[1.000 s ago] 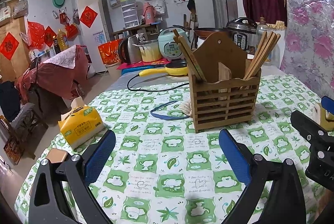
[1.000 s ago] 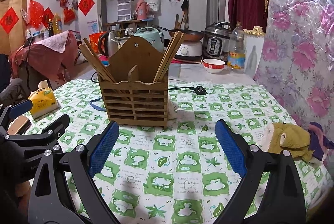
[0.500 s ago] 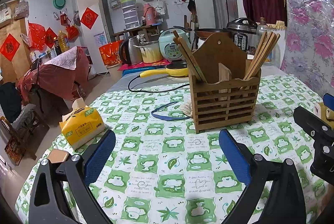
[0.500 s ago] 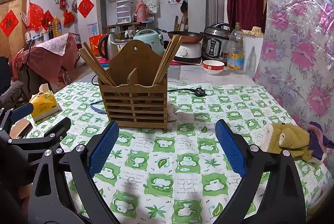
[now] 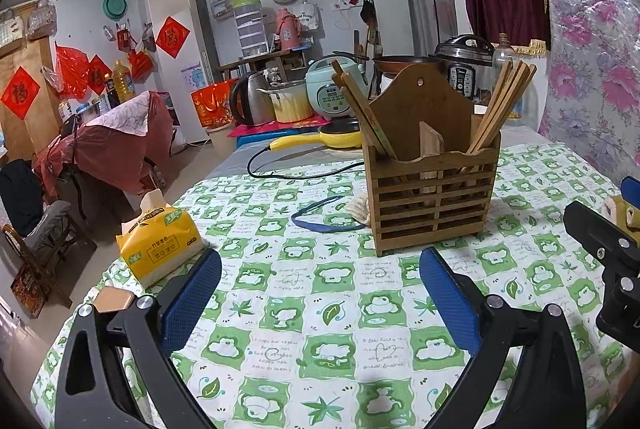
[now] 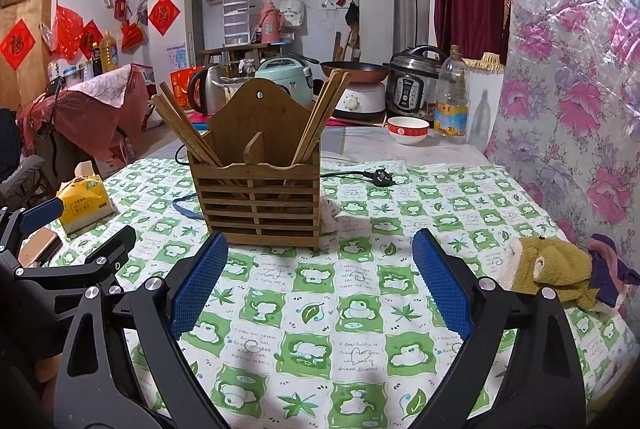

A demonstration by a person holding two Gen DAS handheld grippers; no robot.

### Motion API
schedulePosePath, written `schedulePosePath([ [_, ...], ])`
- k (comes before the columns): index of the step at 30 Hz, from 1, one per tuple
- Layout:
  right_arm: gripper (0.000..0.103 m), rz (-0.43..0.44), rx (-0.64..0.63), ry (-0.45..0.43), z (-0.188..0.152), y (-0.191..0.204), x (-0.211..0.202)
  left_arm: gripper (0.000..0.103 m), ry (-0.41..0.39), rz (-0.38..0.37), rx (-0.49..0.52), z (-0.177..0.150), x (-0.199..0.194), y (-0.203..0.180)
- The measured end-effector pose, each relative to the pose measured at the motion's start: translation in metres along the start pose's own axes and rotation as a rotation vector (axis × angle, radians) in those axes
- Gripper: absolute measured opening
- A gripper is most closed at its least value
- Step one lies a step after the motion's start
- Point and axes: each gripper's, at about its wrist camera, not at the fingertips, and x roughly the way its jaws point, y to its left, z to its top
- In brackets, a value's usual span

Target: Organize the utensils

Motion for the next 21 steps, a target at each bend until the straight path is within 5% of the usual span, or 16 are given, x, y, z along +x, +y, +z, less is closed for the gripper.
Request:
schedulePosePath([
  [21, 0.091, 0.0, 0.002, -0.002, 0.0002, 0.0001, -0.0004, 0.097, 0.0, 0.001, 0.002, -0.0001, 0.0012, 0.0004],
])
